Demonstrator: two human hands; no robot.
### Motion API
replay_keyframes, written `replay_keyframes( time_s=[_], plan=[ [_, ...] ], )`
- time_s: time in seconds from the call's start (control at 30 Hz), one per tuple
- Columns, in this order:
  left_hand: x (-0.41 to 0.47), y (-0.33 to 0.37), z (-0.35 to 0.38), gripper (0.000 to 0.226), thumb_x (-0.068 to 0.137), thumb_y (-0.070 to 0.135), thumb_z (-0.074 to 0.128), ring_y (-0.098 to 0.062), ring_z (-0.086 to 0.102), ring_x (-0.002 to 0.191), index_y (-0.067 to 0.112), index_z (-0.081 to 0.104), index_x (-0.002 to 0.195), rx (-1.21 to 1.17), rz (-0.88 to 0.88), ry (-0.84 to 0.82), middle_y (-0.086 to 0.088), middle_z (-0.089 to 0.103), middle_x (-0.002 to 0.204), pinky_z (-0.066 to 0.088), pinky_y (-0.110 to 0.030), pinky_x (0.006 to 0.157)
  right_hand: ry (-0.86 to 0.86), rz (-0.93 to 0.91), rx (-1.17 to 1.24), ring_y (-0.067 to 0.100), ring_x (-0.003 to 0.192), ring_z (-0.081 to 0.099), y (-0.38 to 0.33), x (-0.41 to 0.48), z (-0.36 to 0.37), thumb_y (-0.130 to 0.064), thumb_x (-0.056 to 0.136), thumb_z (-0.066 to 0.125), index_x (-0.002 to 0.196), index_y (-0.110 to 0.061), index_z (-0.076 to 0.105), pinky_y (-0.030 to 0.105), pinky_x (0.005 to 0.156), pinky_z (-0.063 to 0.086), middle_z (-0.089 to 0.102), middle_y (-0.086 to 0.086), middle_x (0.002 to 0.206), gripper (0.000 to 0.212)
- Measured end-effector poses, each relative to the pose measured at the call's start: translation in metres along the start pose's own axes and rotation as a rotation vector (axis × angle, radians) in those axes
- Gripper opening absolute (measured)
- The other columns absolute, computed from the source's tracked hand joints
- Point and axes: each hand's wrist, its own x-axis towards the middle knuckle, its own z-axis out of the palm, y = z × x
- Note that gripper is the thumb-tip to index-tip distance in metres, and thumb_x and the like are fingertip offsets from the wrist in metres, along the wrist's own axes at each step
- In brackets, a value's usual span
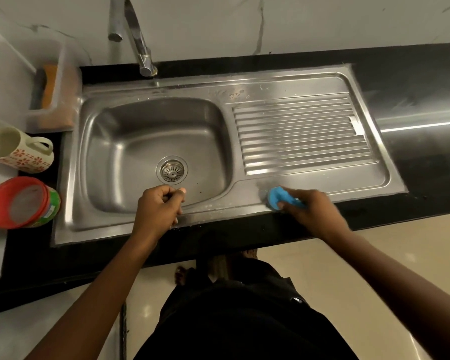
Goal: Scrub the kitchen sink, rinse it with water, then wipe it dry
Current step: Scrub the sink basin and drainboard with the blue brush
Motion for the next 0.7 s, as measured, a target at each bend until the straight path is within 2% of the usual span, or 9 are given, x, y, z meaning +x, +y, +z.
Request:
replay_keyframes(
  time_s=[0.13,0.27,0.4,0.5,0.6,0.63,0.7],
  plan=[
    [0.002,0.006,0.006,0.026,0.101,0.027,0.065,-0.017,0.056,0.049,0.009,0.071,0.083,-0.016,0.004,-0.001,-0.009,0.067,0.063,0.044,-0.024,0.045,0.021,0.041,0.004,0.005,0.094,0.068,0.002,0.0,-0.004,-0.049,0.096,0.066,0.146,-0.034,0.055,0.028,0.083,0.06,0.071,0.002,0.128,0.053],
    [0.003,0.008,0.012,0.027,0.101,0.027,0.065,-0.017,0.056,0.05,0.009,0.071,0.082,0.002,0.011,-0.02,-0.009,0.067,0.063,0.044,-0.025,0.047,-0.078,-0.101,0.066,0.009,0.109,0.068,-0.051,-0.001,0.046,-0.05,0.098,0.064,0.147,-0.037,0.054,0.039,0.097,0.059,0.07,-0.002,0.13,0.052],
    [0.003,0.011,0.021,0.028,0.102,0.028,0.065,-0.015,0.057,0.05,0.009,0.071,0.083,0.026,0.024,-0.04,-0.009,0.067,0.063,0.045,-0.024,0.048,-0.084,-0.152,-0.004,0.014,0.11,0.068,-0.068,0.001,0.066,-0.054,0.098,0.063,0.152,-0.041,0.047,0.041,0.097,0.059,0.07,0.001,0.13,0.057],
    [0.006,0.015,0.028,0.028,0.102,0.029,0.065,-0.016,0.057,0.05,0.008,0.071,0.084,0.017,0.02,-0.051,-0.009,0.068,0.063,0.046,-0.026,0.048,-0.041,-0.071,0.002,0.011,0.102,0.07,-0.033,-0.004,0.037,-0.057,0.097,0.06,0.147,-0.041,0.052,0.04,0.09,0.062,0.072,-0.001,0.125,0.053],
    [0.008,0.017,0.037,0.029,0.102,0.03,0.065,-0.017,0.057,0.05,0.009,0.071,0.083,0.02,0.024,-0.07,-0.007,0.068,0.062,0.046,-0.029,0.049,0.076,0.096,0.029,0.006,0.088,0.069,0.019,0.0,-0.014,-0.054,0.096,0.064,0.143,-0.035,0.058,0.028,0.075,0.06,0.072,-0.002,0.119,0.052],
    [0.008,0.018,0.038,0.029,0.102,0.03,0.065,-0.017,0.057,0.05,0.009,0.071,0.083,0.024,0.026,-0.078,-0.006,0.068,0.062,0.046,-0.029,0.049,0.12,0.145,0.039,0.007,0.088,0.069,0.034,0.002,-0.029,-0.051,0.095,0.067,0.144,-0.032,0.059,0.027,0.074,0.059,0.072,0.001,0.119,0.052],
    [0.007,0.019,0.043,0.029,0.102,0.031,0.065,-0.016,0.057,0.05,0.009,0.071,0.084,0.032,0.027,-0.09,-0.005,0.068,0.062,0.046,-0.028,0.049,0.184,0.203,0.061,0.014,0.096,0.07,0.053,0.003,-0.052,-0.045,0.095,0.07,0.145,-0.026,0.058,0.036,0.081,0.062,0.072,0.008,0.125,0.055]
  ],
)
